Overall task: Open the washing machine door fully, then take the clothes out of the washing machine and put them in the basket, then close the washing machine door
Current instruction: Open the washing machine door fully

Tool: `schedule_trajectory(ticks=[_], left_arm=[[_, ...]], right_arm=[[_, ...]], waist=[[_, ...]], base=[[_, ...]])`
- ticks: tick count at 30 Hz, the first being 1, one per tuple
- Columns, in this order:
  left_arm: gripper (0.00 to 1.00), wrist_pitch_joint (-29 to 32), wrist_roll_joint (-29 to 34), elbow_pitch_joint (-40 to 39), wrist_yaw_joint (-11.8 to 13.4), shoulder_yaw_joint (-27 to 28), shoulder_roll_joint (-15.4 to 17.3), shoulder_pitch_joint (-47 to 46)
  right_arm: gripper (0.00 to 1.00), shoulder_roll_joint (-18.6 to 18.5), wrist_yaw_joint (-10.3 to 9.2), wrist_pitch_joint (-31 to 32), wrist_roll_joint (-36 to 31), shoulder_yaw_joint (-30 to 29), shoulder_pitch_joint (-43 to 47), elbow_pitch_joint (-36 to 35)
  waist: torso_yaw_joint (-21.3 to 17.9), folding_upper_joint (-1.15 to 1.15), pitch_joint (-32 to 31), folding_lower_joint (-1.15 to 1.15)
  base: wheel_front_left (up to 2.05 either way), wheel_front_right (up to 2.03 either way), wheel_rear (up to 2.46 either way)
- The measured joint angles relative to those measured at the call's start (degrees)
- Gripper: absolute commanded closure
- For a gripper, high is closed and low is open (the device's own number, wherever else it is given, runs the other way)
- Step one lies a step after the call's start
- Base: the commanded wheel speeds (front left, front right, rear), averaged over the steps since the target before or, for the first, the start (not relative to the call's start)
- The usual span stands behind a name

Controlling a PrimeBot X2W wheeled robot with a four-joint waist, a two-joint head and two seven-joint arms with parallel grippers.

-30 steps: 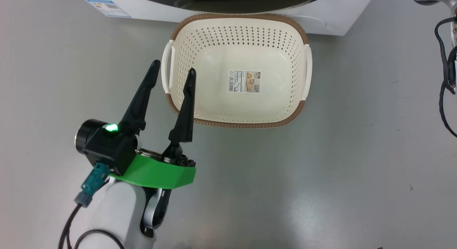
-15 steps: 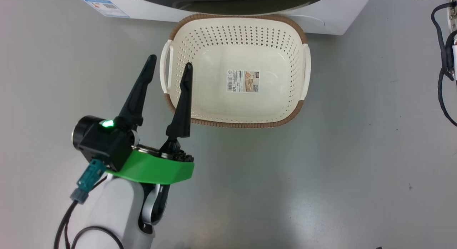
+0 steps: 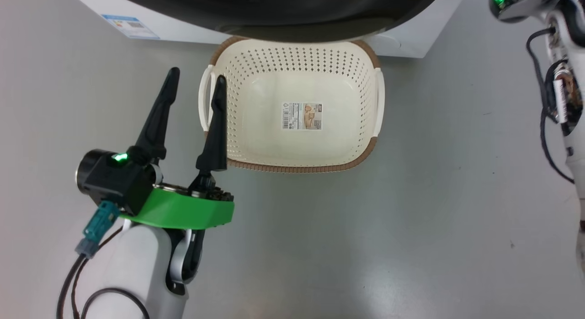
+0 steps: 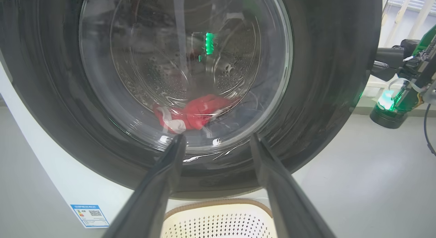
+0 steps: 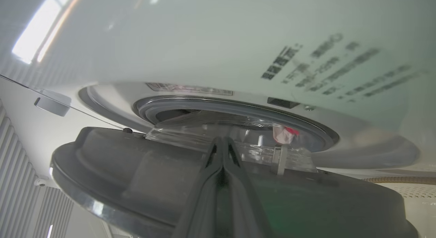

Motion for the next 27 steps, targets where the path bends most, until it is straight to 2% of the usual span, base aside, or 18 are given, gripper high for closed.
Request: schedule_trajectory(ticks=[14,27], left_arm=[[0.0,0.0,0.15,-0.11,-0.12,0.75,0.0,2.13],[0.0,0.0,0.09,0.3,-0.11,0.88,0.01,5.14]], right_arm=[[1.0,0.27,-0.07,2.15,-0.87,2.35,5.31,-1.14],[1.0,-1.14,-0.14,3.19,-3.1,3.75,11.78,-4.1]], waist=[[-0.79,0.0,-3.77,0.0],[1.56,0.0,-8.09,0.0]], base=[[0.0,0.0,0.0],[0.0,0.0,0.0]])
